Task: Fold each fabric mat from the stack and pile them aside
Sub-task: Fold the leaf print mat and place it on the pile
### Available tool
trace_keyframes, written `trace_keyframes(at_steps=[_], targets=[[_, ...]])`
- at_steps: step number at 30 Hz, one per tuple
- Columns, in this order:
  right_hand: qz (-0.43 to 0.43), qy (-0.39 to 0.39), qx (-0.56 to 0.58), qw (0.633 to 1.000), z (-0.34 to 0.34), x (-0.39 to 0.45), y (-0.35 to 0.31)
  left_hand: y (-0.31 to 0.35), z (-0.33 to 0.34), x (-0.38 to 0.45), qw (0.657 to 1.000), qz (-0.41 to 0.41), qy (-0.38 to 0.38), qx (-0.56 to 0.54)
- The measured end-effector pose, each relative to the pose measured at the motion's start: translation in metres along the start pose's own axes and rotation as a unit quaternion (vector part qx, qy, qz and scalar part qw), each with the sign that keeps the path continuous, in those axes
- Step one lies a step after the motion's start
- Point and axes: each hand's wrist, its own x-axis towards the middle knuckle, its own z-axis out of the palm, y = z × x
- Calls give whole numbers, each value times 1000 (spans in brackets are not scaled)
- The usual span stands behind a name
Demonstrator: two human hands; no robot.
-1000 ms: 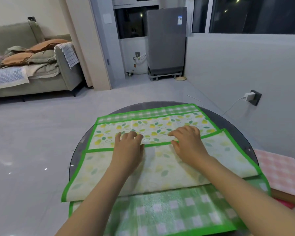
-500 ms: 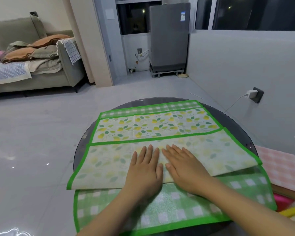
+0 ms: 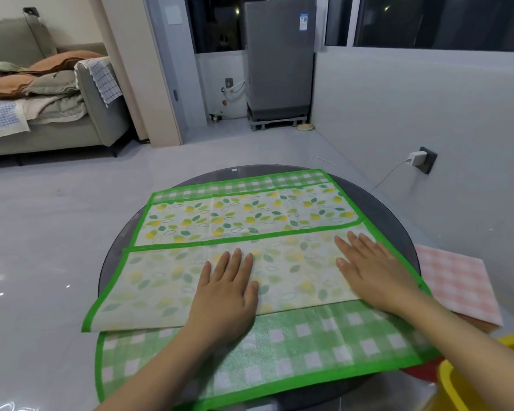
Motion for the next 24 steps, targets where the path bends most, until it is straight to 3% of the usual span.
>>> trace_keyframes(at_steps=[9, 18, 24], targets=[[7, -7, 16, 1000, -8, -3, -9, 3, -2, -1, 1000, -7, 0, 4], [-132, 3, 47, 990, -8, 0, -109, 4, -3, 1, 1000, -12, -5, -6], [-135, -21, 23, 990, 12, 10, -125, -1, -2, 1, 1000, 1, 0, -16]])
